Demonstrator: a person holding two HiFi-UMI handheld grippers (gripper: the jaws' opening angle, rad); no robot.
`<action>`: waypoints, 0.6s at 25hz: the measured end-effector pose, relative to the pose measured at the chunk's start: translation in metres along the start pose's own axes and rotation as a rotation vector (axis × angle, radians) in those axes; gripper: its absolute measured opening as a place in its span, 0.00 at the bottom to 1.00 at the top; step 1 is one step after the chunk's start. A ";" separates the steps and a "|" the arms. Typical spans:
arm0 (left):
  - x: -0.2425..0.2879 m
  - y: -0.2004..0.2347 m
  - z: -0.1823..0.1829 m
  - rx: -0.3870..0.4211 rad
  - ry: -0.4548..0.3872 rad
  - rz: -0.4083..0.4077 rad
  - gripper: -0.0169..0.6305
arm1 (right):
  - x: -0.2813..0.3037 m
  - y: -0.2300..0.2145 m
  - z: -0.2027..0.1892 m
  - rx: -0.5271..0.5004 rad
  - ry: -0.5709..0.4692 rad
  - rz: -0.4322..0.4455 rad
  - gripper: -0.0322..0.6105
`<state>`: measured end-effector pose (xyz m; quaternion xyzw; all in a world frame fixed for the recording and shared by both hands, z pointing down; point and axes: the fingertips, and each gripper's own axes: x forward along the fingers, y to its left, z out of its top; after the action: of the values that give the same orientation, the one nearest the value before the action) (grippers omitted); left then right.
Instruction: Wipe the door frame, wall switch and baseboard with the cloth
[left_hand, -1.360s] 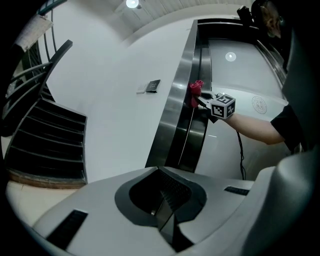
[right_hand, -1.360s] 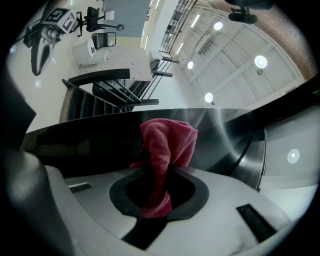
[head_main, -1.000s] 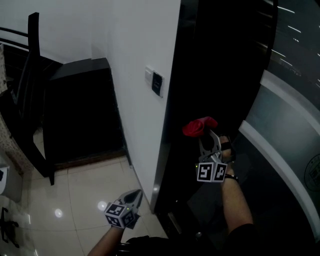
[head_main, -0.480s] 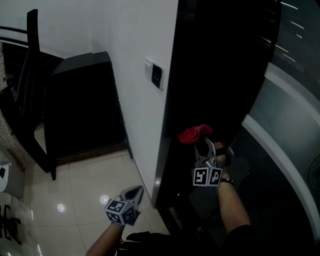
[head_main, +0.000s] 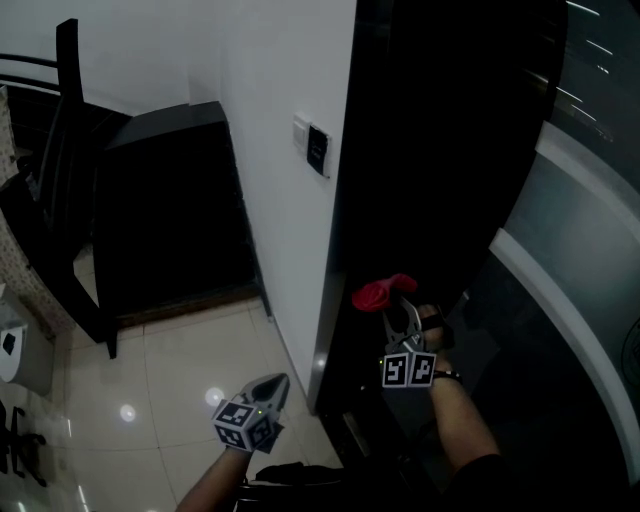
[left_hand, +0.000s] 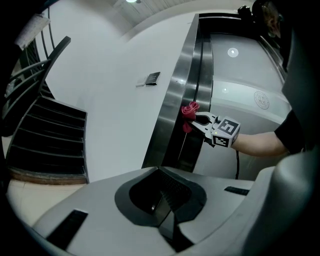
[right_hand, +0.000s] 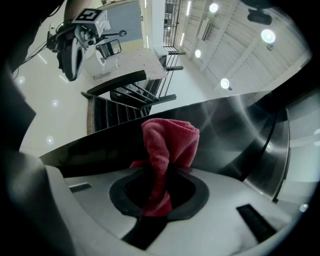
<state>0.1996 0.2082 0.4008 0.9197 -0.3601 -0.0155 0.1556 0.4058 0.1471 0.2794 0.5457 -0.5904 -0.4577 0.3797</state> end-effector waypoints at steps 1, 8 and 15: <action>0.000 0.001 -0.001 -0.002 0.002 0.003 0.03 | 0.000 0.007 -0.002 0.000 0.004 0.015 0.15; 0.001 0.001 -0.008 -0.005 0.014 0.004 0.03 | -0.003 0.059 -0.015 -0.006 0.030 0.115 0.15; 0.000 0.007 -0.009 -0.012 0.017 0.022 0.03 | -0.005 0.093 -0.027 -0.015 0.051 0.191 0.15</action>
<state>0.1961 0.2062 0.4115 0.9148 -0.3690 -0.0082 0.1643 0.4042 0.1477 0.3768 0.4956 -0.6266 -0.4097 0.4404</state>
